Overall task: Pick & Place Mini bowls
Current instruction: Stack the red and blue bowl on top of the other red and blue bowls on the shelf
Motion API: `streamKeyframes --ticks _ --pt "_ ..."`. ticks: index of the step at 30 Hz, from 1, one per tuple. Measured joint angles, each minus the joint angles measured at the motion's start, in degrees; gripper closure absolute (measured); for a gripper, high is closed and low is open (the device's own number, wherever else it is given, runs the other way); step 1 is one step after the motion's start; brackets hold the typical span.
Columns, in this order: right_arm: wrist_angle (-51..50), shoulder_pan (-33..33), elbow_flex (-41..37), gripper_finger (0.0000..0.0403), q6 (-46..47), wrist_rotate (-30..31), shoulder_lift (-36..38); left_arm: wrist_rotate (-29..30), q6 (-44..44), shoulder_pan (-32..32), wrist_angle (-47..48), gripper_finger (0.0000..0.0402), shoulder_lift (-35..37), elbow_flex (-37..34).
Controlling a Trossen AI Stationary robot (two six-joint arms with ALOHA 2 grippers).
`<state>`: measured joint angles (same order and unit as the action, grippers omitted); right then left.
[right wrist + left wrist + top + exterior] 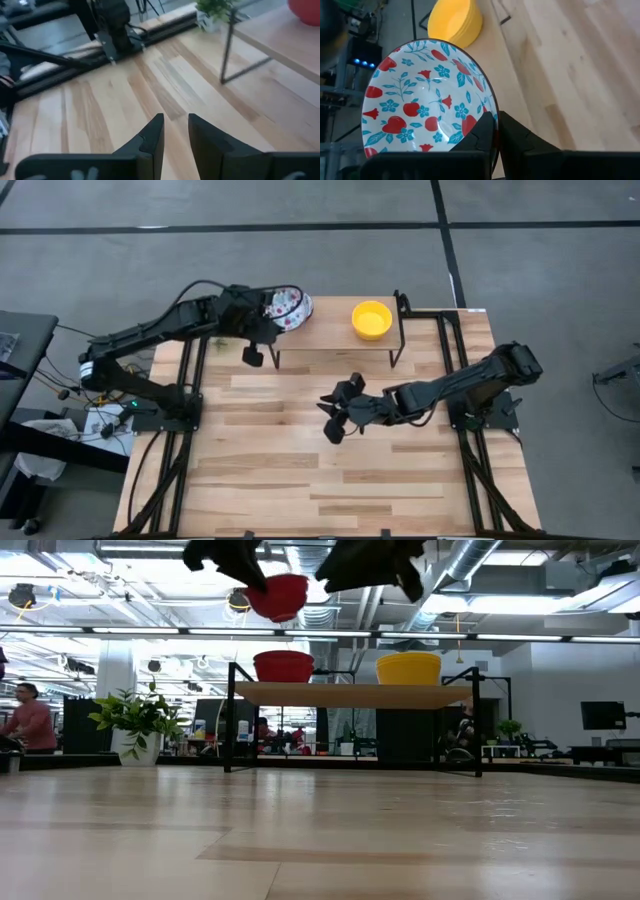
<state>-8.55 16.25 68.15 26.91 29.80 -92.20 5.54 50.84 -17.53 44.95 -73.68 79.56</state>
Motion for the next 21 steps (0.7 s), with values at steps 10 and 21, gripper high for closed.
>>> streamKeyframes --ticks 10,21 --pt "-7.3 0.0 0.0 0.0324 2.0 0.1 2.3 -2.2 2.9 -6.1 -0.4 0.0391 -6.9 1.7" --pt "-10.5 0.3 -0.1 0.0323 3.1 -0.2 2.3 -5.2 2.9 -11.8 -4.6 0.039 -8.3 1.7"
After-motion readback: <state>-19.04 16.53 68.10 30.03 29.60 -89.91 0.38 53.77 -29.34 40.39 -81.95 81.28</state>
